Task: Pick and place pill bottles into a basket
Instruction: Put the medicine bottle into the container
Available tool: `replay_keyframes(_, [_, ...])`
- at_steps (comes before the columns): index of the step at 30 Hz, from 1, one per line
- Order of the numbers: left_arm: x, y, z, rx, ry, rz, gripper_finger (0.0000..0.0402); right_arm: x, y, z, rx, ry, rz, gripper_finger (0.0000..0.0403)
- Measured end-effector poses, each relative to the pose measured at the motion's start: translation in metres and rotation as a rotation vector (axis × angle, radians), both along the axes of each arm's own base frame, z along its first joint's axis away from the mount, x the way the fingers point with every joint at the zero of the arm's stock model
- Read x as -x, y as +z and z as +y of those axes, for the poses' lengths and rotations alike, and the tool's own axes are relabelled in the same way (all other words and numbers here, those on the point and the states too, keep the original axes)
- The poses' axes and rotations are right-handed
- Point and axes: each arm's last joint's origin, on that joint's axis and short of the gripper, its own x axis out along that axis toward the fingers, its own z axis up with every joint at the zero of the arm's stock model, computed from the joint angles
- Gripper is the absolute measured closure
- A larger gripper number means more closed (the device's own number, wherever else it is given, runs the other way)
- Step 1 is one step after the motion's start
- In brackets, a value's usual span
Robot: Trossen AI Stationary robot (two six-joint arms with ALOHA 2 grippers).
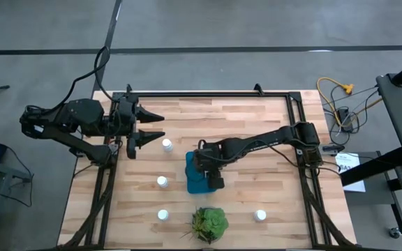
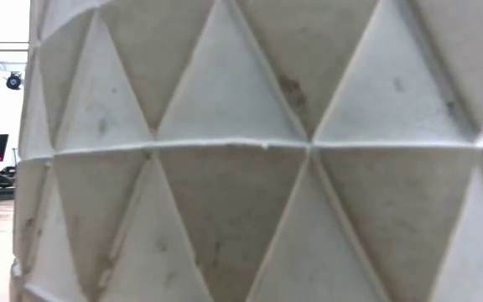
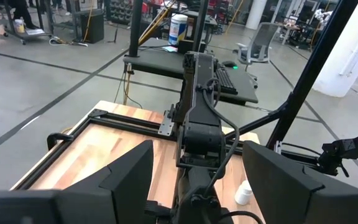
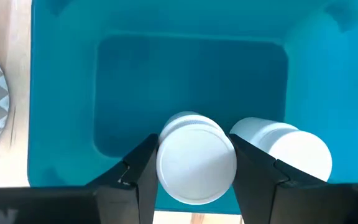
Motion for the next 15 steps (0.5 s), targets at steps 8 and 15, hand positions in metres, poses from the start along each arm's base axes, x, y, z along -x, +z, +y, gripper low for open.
replay_keyframes(8, [0.0, 0.0, 0.0, 0.0, 0.0, 0.0, 0.0171, -0.0003, -0.0003, -0.0032, 0.006, -0.001, 0.001, 0.0231])
replay_keyframes(15, [0.0, 0.0, 0.0, -0.001, 0.0, 0.0, 0.0171, 0.0002, -0.0006, -0.0035, 0.007, 0.001, 0.008, 0.0226])
